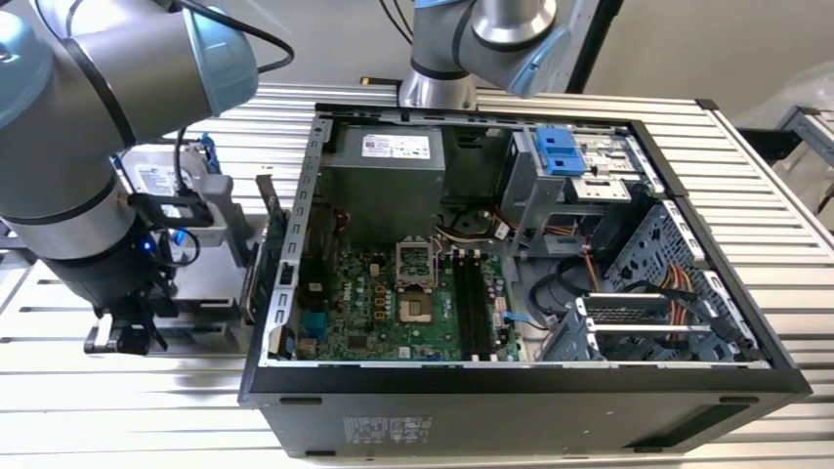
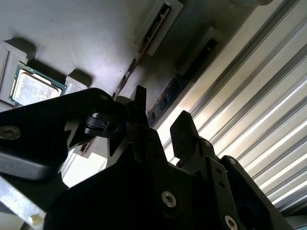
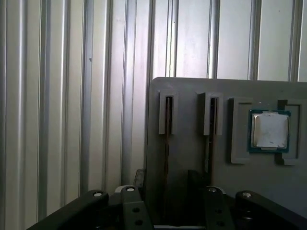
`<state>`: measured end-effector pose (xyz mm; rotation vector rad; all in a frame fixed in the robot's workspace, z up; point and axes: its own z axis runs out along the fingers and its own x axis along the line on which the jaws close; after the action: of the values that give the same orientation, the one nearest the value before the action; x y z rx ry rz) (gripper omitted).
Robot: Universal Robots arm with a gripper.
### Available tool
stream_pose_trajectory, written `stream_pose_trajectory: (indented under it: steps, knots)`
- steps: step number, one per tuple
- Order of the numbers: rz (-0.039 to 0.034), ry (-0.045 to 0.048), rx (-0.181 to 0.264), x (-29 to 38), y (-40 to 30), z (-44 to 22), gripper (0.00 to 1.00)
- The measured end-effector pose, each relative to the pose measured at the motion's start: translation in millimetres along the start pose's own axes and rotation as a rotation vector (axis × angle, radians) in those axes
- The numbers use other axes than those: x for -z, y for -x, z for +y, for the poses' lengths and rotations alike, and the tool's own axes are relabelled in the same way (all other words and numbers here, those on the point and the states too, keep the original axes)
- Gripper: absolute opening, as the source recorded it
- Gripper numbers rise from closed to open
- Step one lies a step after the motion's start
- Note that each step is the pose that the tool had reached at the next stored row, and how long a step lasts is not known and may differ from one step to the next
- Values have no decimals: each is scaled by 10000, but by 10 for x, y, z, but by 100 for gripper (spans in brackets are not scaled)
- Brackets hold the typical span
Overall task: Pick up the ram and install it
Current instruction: 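Pick up the ram and move it above insertion slot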
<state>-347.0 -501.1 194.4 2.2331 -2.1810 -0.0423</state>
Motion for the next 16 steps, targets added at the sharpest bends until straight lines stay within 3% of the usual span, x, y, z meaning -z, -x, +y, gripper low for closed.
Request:
stream_pose_trajectory:
  steps: [9, 10, 16]
  knots:
    - [5, 1, 0, -7, -1, -1, 100]
    - [5, 0, 0, -7, -1, -1, 0]
    - [8, 0, 0, -7, 0, -1, 0]
